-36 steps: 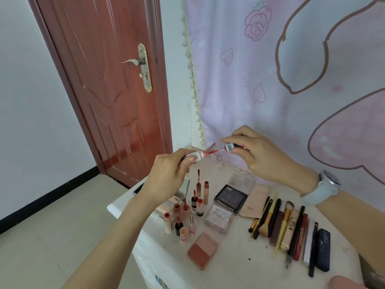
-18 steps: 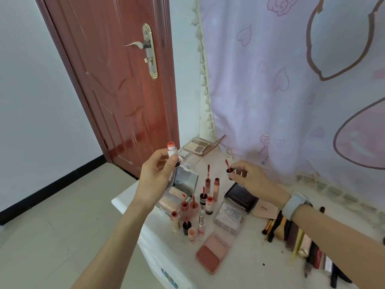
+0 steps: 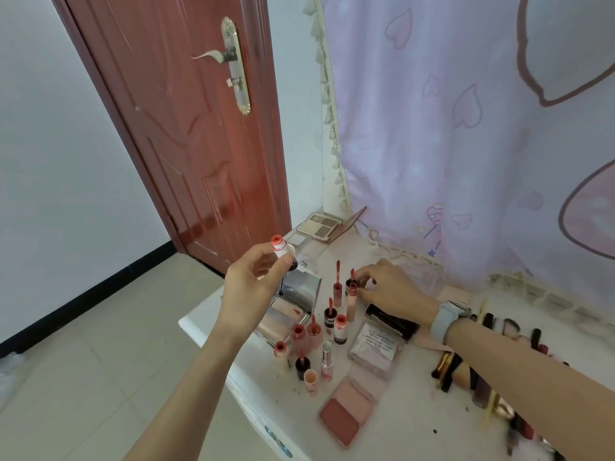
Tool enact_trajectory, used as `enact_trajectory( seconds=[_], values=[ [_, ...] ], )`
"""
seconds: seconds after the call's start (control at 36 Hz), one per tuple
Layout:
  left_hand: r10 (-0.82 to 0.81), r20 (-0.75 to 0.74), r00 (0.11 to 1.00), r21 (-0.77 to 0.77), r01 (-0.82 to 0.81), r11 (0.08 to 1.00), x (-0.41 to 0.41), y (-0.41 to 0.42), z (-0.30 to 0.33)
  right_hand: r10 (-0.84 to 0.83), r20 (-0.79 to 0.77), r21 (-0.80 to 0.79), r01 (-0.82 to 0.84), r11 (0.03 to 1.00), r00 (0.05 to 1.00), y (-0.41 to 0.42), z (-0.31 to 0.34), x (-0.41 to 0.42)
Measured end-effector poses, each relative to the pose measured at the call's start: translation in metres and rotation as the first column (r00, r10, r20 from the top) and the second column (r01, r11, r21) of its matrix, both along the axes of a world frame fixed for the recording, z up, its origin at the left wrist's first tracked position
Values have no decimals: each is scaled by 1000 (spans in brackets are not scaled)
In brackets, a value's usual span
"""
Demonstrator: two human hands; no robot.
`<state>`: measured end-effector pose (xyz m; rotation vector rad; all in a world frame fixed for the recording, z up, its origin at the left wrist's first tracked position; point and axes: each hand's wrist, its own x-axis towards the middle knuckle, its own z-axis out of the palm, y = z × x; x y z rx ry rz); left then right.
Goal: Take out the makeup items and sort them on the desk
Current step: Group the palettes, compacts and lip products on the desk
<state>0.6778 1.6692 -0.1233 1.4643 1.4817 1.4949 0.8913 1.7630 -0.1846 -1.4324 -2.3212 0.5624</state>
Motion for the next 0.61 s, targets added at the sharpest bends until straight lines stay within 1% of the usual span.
enact_trajectory(
  seconds=[0.08,0.14,0.17,0.22,0.25,0.31,0.33,0.39,0.44,0.5,0.61],
  values=[
    [-29,-23,999,12,29,999,3,-3,2,8,21,-4,-8,1000,1000,-1,2,7],
    [-40,-41,998,18,40,999,4,-4,3,-35,-15,32,35,999,999,-2,9,15],
    [-40,-52,998,24,41,999,5,-5,4,-73,-85,63,78,995,994,-3,14,19],
    [-29,-60,998,41,31,999,8,-6,7,-132,-291,113,171,979,948,-8,32,24],
    [-17,-64,998,51,21,998,10,-6,9,-122,-379,111,176,978,917,-12,45,25],
    [-3,-90,996,81,10,997,16,-5,14,-35,-475,61,72,996,879,-24,74,22],
    [-1,-109,994,101,12,995,20,-5,16,20,-488,31,-6,1000,872,-31,88,19],
    [-8,-146,989,133,28,991,28,-6,22,115,-463,-10,-135,991,879,-46,110,11],
    [-24,-173,985,159,52,986,37,-8,27,171,-433,-28,-202,979,885,-57,122,3],
    [-29,-184,982,173,62,983,45,-11,31,162,-461,-63,-214,975,873,-64,125,-3],
    [-43,-124,991,168,64,984,57,-18,37,86,-497,-96,-153,984,864,-69,125,-7]
  ],
)
